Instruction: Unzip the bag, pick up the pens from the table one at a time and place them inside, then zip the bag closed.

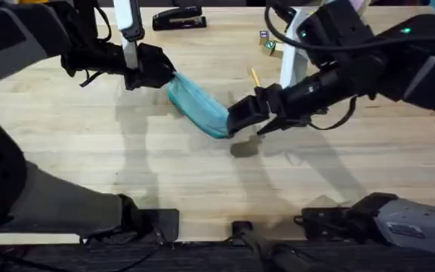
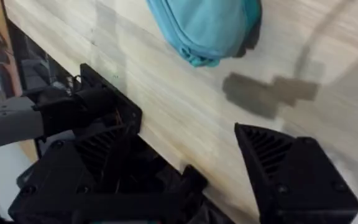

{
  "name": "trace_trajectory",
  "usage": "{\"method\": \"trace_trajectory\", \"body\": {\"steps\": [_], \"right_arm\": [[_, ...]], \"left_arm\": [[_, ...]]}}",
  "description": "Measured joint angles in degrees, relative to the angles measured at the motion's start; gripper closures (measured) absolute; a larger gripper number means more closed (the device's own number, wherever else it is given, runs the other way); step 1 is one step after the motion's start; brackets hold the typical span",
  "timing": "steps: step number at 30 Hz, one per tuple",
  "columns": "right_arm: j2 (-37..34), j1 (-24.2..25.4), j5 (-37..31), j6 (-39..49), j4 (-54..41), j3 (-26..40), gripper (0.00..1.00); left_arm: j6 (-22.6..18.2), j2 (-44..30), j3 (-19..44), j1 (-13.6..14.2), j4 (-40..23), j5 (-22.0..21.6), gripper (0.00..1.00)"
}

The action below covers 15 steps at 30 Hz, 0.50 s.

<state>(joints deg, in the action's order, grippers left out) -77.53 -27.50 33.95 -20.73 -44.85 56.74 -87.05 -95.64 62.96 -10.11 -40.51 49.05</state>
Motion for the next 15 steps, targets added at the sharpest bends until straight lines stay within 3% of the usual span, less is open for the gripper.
{"method": "trace_trajectory", "body": {"steps": [12,15], "right_arm": [[-0.3,-2.1,-3.4,-2.1,4.2,0.0,0.004],[-0.3,-3.0,-7.2,-3.9,6.0,0.0,0.004]], "left_arm": [[0.0,0.0,0.0,0.0,0.0,0.0,0.959],[0.0,0.0,0.0,0.0,0.0,0.0,0.959]]}}
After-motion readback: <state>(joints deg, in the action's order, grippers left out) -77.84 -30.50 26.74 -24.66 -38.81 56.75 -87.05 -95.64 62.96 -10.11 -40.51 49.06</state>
